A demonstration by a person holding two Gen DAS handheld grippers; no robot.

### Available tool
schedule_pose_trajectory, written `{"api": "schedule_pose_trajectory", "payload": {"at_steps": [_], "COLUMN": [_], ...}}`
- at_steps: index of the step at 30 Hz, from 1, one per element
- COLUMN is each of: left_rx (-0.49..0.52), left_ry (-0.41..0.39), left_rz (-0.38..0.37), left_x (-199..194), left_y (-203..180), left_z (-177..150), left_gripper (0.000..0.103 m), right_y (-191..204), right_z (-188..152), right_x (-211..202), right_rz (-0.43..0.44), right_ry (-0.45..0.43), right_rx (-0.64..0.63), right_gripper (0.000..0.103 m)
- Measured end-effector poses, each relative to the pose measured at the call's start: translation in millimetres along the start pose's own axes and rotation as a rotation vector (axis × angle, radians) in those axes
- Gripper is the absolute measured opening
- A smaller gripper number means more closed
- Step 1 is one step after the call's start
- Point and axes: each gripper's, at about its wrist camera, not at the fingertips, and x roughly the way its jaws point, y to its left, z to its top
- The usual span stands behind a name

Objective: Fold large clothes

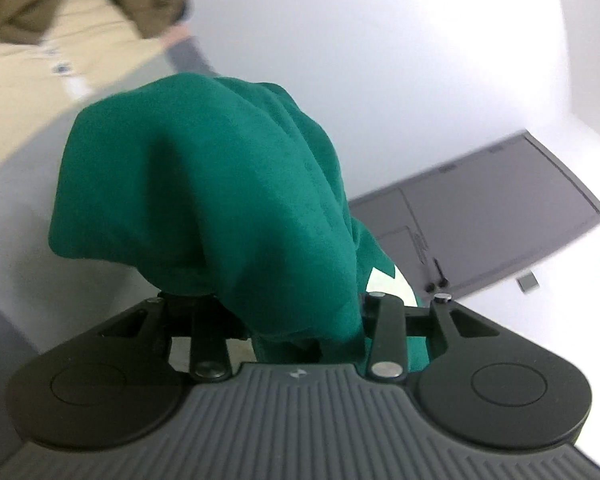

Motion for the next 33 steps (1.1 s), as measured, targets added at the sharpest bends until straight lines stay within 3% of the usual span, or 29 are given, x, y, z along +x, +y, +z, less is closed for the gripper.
{"api": "schedule_pose_trajectory", "payload": {"at_steps": [3,7,12,16,23,29,33], "left_rx": [0.022,0.054,0.062,0.074,0.087,0.178,0.226], "left_ry": [0.022,0.052,0.107,0.165,0.227,0.198,0.214], "left_rz": [-0.036,-0.063,-0.076,-0.054,0.024,-0.035,0.004], "left_x": [32,76,149,200,272,278,285], "left_y": [-36,-79,-104,-105,-68,-56,-45], "left_z": [4,-14,-40,-73,-110,-132,-139], "left_gripper": [0.044,0.044,0.044,0.044,0.044,0.044,0.044], "right_y": [10,10,-19,-58,-144,-197,-220], "right_z": [28,65,98,97,84,53,45], "right_x": [-34,-71,-108,-131,-137,-144,-147], "right_rz": [0.007,-0.01,-0.066,-0.116,-0.207,-0.197,-0.182], "right_ry": [-0.057,-0.129,-0.192,-0.225,-0.21,-0.2,-0.231], "right_rx": [-0.027,-0.052,-0.04,0.006,0.116,0.194,0.222], "right_gripper": [0.045,0.045,0.045,0.045,0.046,0.045,0.047]}}
